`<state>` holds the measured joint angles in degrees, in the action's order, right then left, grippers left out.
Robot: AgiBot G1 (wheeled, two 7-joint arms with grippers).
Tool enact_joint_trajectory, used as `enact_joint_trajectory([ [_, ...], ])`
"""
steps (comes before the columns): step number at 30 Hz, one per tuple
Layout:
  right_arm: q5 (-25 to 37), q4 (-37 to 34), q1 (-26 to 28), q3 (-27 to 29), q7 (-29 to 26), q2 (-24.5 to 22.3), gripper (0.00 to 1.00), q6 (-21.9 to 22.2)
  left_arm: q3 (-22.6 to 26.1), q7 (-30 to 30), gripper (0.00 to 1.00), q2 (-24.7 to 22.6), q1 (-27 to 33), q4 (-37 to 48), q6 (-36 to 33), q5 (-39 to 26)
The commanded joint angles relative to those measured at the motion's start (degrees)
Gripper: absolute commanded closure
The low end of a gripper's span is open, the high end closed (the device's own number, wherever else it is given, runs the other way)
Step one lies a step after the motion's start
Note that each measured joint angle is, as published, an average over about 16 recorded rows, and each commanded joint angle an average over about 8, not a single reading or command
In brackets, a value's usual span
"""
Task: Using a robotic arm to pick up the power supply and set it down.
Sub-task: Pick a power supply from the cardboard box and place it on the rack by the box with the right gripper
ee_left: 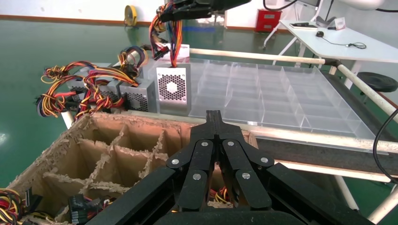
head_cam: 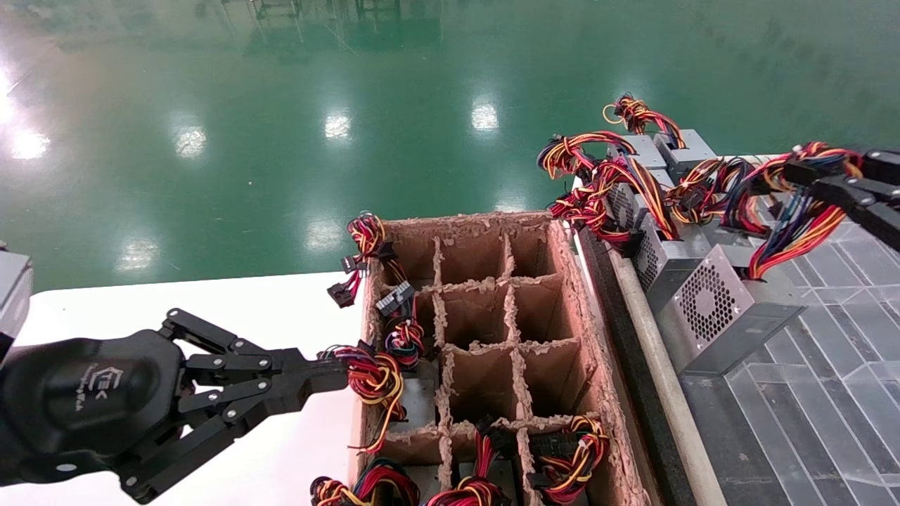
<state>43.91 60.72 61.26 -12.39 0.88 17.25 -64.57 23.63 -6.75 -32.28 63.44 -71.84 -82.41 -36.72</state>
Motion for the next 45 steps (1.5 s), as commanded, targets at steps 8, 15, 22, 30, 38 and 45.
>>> enact_joint_trajectory([
  [8, 2.33, -1.14, 2.06, -1.68, 0.64, 3.64, 1.00, 0.86, 0.00, 0.00, 1.00, 0.00, 0.00, 0.00, 0.00, 0.00],
  [15, 4.23, -3.76, 3.80, -3.25, 1.81, 7.09, 1.00, 0.77, 0.00, 0.00, 1.00, 0.00, 0.00, 0.00, 0.00, 0.00],
  [22, 5.25, -7.09, 5.32, -4.49, 2.84, 9.85, 1.00, -0.60, 0.00, 0.00, 1.00, 0.00, 0.00, 0.00, 0.00, 0.00],
  [30, 5.99, -9.78, 6.86, -5.35, 3.49, 11.16, 0.92, -2.53, 0.00, 0.00, 1.00, 0.00, 0.00, 0.00, 0.00, 0.00],
  [38, 6.46, -11.22, 8.21, -5.86, 3.33, 11.44, 0.00, -4.06, 0.01, 0.00, 1.00, 0.00, 0.00, 0.00, 0.00, 0.00],
  [45, 6.71, -11.74, 8.86, -6.06, 3.09, 11.40, 0.00, -4.58, 0.01, 0.00, 1.00, 0.00, 0.00, 0.00, 0.00, 0.00],
])
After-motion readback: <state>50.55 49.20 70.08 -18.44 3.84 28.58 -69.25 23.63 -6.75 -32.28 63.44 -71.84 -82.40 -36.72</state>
